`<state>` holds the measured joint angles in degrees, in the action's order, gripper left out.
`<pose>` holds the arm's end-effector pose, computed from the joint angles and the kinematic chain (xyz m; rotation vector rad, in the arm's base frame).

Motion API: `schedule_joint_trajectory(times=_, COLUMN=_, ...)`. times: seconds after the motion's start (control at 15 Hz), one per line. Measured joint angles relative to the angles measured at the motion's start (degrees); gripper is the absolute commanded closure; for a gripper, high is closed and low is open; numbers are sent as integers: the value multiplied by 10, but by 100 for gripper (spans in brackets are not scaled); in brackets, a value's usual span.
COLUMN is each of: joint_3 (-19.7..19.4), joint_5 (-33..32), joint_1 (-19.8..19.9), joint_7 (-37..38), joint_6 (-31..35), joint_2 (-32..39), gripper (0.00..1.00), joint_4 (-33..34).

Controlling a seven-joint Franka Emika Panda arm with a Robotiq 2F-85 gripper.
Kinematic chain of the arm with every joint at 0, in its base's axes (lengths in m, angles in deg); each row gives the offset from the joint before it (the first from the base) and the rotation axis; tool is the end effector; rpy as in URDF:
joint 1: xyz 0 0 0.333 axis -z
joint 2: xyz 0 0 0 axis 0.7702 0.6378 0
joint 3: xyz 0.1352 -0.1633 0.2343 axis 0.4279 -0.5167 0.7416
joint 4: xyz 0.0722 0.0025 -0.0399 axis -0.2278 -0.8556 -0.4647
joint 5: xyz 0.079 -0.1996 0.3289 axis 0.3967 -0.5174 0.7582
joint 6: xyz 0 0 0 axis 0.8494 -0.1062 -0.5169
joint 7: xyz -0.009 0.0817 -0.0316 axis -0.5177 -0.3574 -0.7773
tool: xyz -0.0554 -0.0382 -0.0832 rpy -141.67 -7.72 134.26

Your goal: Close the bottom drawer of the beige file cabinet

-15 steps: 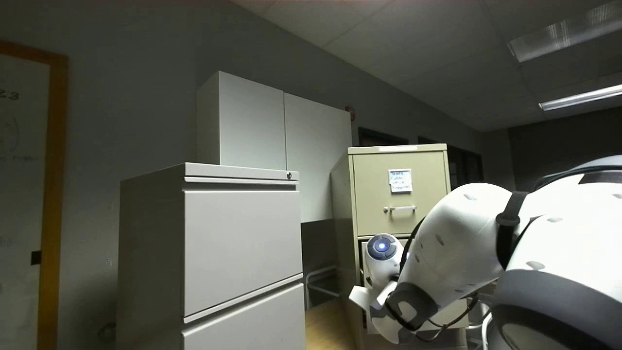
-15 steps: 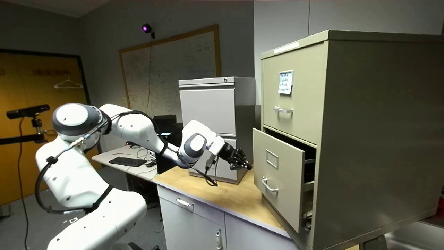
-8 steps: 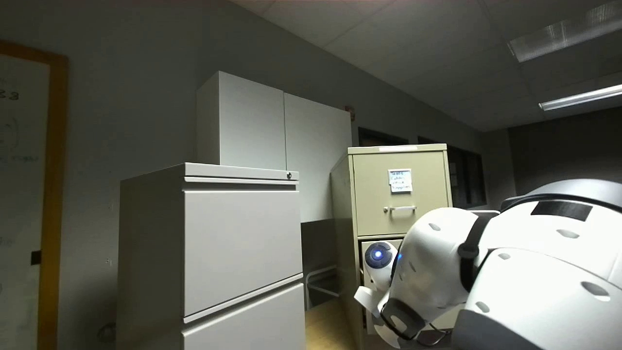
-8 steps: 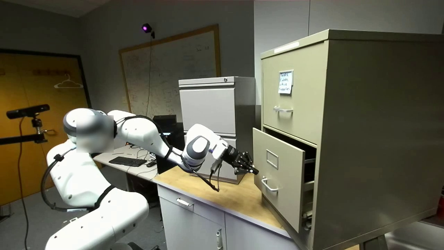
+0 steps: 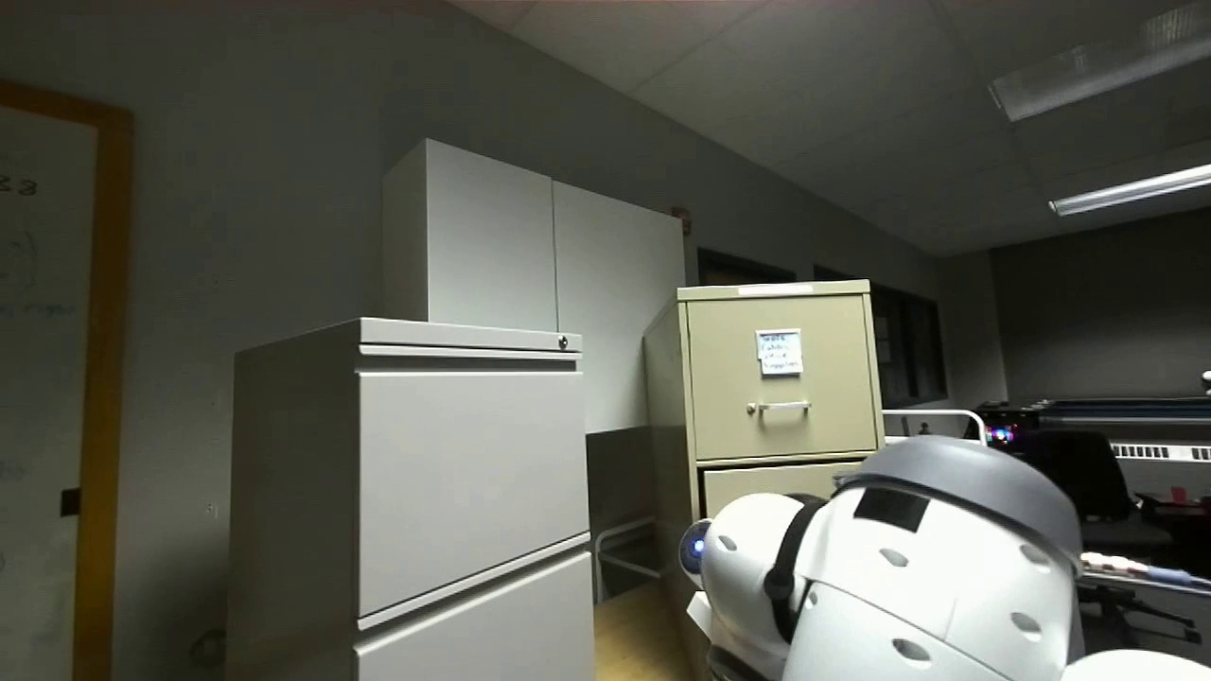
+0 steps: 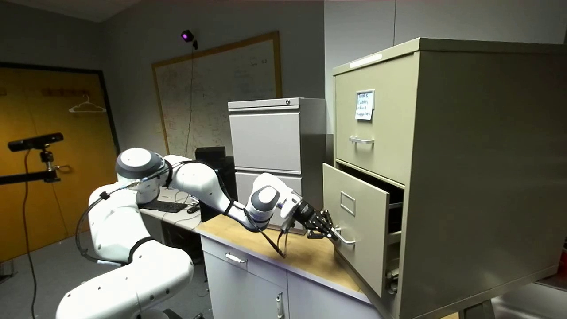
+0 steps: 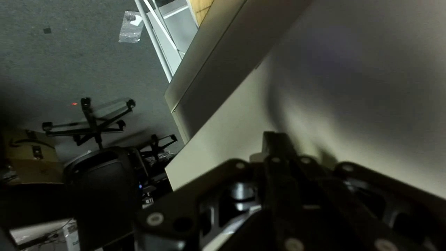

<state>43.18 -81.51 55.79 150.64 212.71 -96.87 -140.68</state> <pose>0.4972 -0.1477 0.3641 1.3643 -2.0180 1.2380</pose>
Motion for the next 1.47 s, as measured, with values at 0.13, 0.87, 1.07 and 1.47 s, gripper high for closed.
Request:
schedule_joint_trajectory(times=0.13, joint_3=19, joint_5=7, joint_1=22, joint_7=17, joint_6=-18, joint_2=-25, gripper=100, joint_4=19)
schedule_joint_trajectory(times=0.87, joint_3=20, joint_5=37, joint_1=-7, joint_7=80, joint_6=-119, joint_2=-95, gripper=100, joint_4=100)
schedule_joint_trajectory(times=1.07, joint_3=21, joint_5=37, joint_1=-4, joint_7=80, joint_6=-139, joint_2=-95, gripper=100, joint_4=115)
schedule_joint_trajectory(times=1.47, joint_3=22, joint_5=37, joint_1=-3, joint_7=81, joint_6=-133, joint_2=-100, gripper=100, joint_4=115)
